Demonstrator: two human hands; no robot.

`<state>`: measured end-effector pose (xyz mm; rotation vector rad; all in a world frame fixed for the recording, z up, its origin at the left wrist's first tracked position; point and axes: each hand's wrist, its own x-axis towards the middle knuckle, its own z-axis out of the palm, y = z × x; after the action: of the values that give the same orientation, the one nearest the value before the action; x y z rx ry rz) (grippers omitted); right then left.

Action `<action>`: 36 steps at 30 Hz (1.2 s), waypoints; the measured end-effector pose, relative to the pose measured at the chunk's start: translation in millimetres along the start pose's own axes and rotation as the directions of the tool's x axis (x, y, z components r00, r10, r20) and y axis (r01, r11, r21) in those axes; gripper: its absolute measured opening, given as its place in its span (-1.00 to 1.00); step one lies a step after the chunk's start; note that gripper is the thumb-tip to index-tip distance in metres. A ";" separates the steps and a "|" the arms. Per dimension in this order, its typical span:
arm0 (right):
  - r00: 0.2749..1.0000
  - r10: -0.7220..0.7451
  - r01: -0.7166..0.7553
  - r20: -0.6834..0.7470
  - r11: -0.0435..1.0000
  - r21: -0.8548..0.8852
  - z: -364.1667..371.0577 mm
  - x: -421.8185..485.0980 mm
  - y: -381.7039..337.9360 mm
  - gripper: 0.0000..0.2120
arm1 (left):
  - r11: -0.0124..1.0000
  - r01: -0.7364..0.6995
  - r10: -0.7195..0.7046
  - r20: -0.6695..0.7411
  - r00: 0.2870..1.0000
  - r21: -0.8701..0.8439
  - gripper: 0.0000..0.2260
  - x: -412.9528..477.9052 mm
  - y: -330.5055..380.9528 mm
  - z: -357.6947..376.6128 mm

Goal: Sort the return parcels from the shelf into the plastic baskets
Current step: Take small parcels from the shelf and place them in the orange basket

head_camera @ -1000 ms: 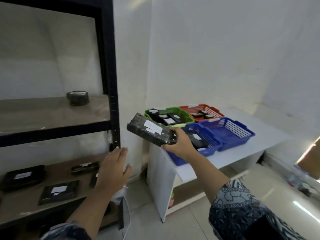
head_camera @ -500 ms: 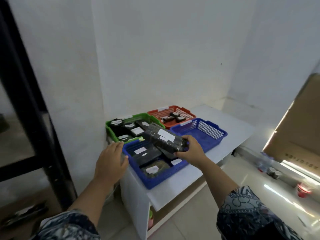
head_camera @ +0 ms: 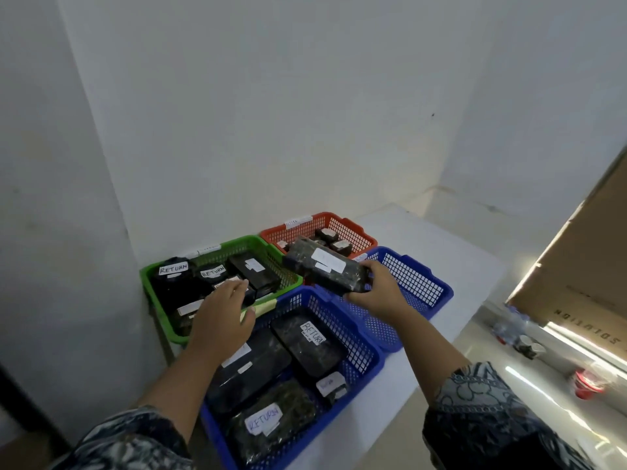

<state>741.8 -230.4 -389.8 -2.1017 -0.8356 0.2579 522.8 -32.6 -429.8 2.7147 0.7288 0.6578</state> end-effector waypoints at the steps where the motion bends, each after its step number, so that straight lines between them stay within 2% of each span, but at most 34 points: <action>1: 1.000 0.003 -0.003 0.000 1.000 -0.001 0.9 12.2 8.1 -0.43 | 1.000 0.008 -0.008 0.008 1.000 0.000 -0.50 8.0 -1.0 9.1; 11: 0.984 0.016 -0.006 0.177 0.998 -0.059 4.3 168.5 98.7 -0.37 | 0.968 0.246 -0.243 0.056 0.968 -0.050 -0.54 102.5 10.8 103.9; 15: 0.956 -0.025 0.055 0.293 0.994 -0.096 4.7 224.4 120.3 -0.39 | 0.932 0.357 -0.355 0.044 0.934 -0.055 -0.56 146.9 25.2 132.1; 21: 0.850 -0.093 0.196 0.519 0.969 -0.147 18.3 289.0 129.9 -0.33 | 0.814 0.564 -0.571 -0.013 0.821 -0.141 -0.56 204.5 25.4 166.5; 28: 0.730 -0.026 0.191 0.683 0.967 -0.167 43.2 335.5 137.1 -0.25 | 0.680 0.706 -0.726 -0.044 0.686 -0.198 -0.53 247.1 20.6 195.0; 36: 0.671 -0.018 0.230 0.741 0.955 -0.185 63.5 359.4 154.7 -0.28 | 0.651 0.728 -0.755 -0.082 0.651 -0.217 -0.60 262.6 24.4 218.0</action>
<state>1058.1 -24.2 -510.5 -2.1639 -1.5587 1.0249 841.5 57.6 -515.9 1.9251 1.6237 0.6767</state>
